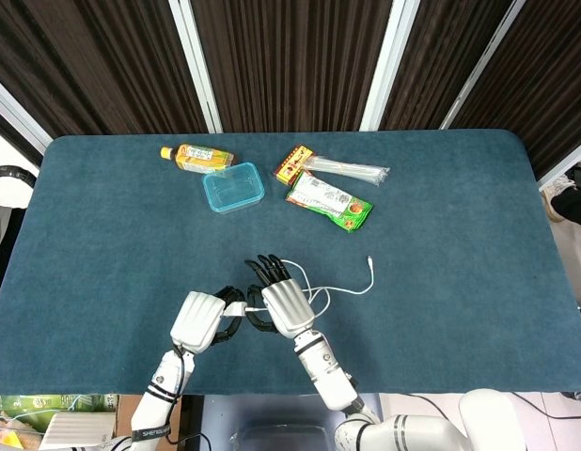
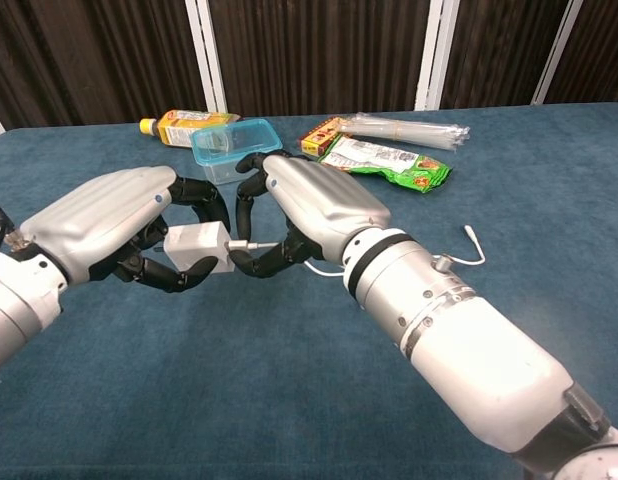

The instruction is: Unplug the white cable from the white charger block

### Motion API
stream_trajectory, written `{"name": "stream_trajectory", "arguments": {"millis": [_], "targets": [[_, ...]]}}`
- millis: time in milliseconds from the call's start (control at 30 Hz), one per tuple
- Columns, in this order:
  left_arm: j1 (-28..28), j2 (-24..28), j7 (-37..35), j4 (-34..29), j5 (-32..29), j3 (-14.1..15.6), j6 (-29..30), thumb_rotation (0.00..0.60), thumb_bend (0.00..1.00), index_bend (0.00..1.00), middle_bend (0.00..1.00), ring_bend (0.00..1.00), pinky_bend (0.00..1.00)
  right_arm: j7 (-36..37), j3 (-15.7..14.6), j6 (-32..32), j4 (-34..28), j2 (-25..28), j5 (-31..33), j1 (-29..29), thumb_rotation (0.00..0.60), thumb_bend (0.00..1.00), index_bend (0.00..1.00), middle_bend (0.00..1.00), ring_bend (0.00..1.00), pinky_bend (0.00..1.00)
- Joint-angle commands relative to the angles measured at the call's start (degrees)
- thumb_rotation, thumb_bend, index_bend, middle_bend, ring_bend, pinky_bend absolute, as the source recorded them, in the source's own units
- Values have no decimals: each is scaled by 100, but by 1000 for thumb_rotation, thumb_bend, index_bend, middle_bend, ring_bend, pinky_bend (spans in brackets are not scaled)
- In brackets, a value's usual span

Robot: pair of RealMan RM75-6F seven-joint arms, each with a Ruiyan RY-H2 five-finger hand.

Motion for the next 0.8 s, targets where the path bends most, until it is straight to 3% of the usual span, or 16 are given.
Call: {"name": "stream_trajectory", "arguments": {"millis": [33, 500, 800], "targets": [[-1, 5, -2, -13, 12, -1, 4, 600, 574, 737, 781, 1000, 1000, -11, 23, 23, -1, -24, 29, -4, 600, 616, 835, 235, 5, 0], [-15, 79, 67, -60, 23, -41, 7, 600, 587, 739, 783, 1000, 1000, -166, 41, -22, -172, 106, 174, -7, 600, 707, 875, 236, 6, 0], [-53, 167, -16, 200, -158, -153, -107, 600, 589, 740, 783, 1000, 1000, -202, -13, 44, -607, 735, 123, -162, 600, 714, 879, 236, 6, 0]]}}
